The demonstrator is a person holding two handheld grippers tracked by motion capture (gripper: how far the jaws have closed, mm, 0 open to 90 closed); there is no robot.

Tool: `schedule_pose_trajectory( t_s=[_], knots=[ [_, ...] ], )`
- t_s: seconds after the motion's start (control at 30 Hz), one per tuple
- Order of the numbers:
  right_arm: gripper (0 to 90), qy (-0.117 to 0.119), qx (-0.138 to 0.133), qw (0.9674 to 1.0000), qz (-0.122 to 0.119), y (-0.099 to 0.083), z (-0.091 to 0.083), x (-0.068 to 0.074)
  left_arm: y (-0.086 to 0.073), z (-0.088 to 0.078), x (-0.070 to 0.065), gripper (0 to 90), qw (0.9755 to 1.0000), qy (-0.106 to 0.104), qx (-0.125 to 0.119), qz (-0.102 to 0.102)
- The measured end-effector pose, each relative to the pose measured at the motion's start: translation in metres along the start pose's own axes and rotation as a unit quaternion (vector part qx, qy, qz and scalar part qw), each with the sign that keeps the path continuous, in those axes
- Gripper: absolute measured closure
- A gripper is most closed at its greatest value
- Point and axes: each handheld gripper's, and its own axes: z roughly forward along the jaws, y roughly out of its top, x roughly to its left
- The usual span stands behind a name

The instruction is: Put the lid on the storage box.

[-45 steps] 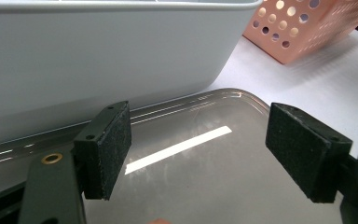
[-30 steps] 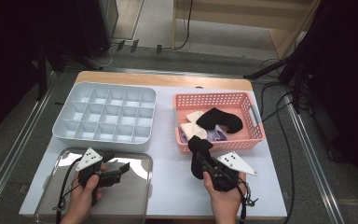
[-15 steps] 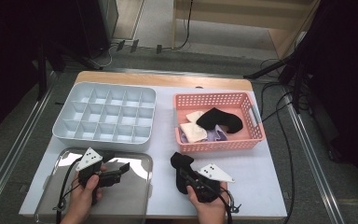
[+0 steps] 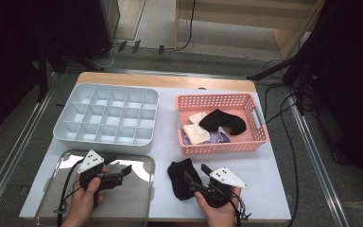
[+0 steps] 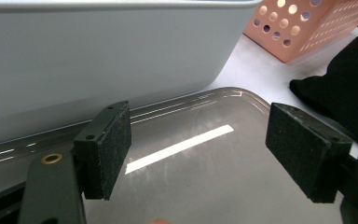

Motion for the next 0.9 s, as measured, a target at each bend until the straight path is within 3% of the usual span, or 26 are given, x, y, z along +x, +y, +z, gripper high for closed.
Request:
schedule_pose_trajectory(
  t_s=[0.2,0.53,0.9],
  knots=[
    [33.1,-0.031,-0.021,0.9993,0.0,0.007,-0.011,-0.012,0.0,0.0,0.0,23.5,1.0,0.001,0.0,-0.001],
    [36.1,-0.062,-0.042,0.9972,0.005,0.025,-0.019,-0.029,0.0,0.0,0.0,23.5,1.0,0.003,-0.003,0.0],
    [35.8,-0.087,-0.046,0.9952,0.008,0.051,-0.017,-0.045,0.0,-0.001,0.001,23.5,1.0,0.001,-0.002,-0.001]
  ],
)
